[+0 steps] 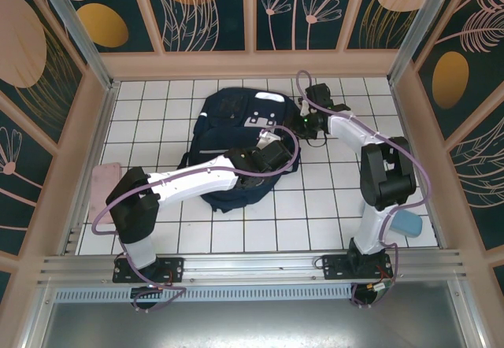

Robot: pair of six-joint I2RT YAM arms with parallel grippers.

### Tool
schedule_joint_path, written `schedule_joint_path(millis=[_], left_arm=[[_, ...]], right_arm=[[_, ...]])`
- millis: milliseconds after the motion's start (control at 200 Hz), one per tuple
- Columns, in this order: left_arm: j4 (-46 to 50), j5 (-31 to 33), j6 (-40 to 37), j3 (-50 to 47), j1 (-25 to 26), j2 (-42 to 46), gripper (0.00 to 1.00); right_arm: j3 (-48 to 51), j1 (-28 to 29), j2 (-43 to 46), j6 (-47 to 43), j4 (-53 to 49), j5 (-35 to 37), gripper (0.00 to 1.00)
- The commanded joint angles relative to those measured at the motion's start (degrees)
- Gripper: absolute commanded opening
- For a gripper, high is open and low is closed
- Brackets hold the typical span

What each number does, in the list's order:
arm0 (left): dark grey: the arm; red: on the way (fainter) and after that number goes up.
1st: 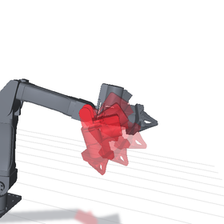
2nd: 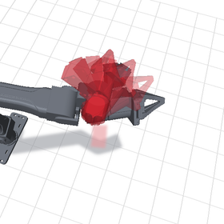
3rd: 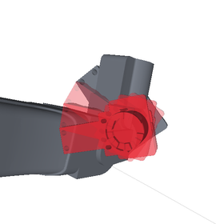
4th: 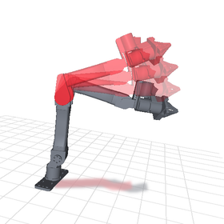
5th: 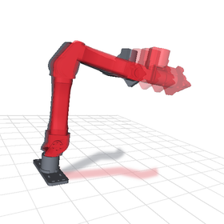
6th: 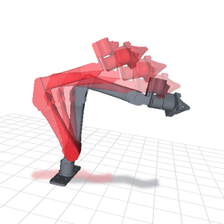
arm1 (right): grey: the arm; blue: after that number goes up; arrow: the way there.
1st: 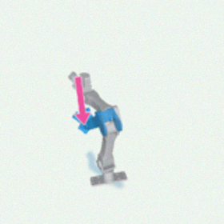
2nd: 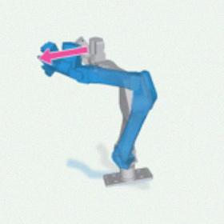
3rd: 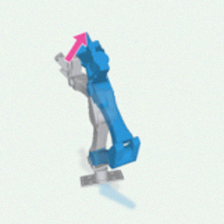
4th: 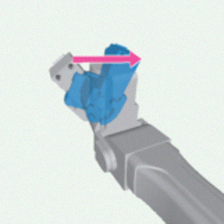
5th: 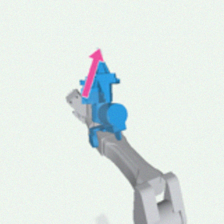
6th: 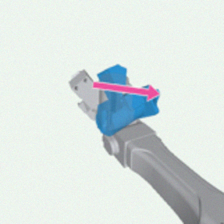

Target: Pack the student bag

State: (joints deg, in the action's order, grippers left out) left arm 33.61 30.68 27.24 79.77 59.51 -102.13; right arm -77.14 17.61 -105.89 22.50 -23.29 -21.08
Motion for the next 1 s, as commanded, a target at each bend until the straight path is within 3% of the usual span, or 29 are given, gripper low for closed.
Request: schedule_joint_path(millis=[0, 180, 345, 465, 736, 996], left_arm=[[-1.2, 3.9, 1.6, 0.4, -0.9, 1.3, 0.0], [-1.0, 4.7, 1.4, -0.4, -0.9, 1.7, 0.0], [-1.5, 5.3, 1.1, -2.4, -1.0, 2.7, 0.0], [-0.6, 6.5, 2.8, -3.0, -1.5, 3.2, 0.0], [-0.1, 9.4, 4.6, -3.1, -1.7, 5.9, 0.0], [-0.5, 9.4, 4.7, -4.5, -1.8, 7.6, 0.0]], right_arm=[[2.3, 0.0, 2.9, 0.1, -0.7, -0.3, 0.29], [7.4, 0.0, 8.5, -3.0, -1.3, -0.3, 0.29], [9.0, -0.2, 11.6, -9.1, 1.1, -4.1, 0.43], [11.2, -0.2, 12.1, -19.2, 4.3, -12.1, 0.55], [10.8, -1.5, 8.4, -27.7, 6.2, -18.5, 0.59], [5.7, -1.8, 1.8, -32.3, 2.3, -16.5, 0.61]])
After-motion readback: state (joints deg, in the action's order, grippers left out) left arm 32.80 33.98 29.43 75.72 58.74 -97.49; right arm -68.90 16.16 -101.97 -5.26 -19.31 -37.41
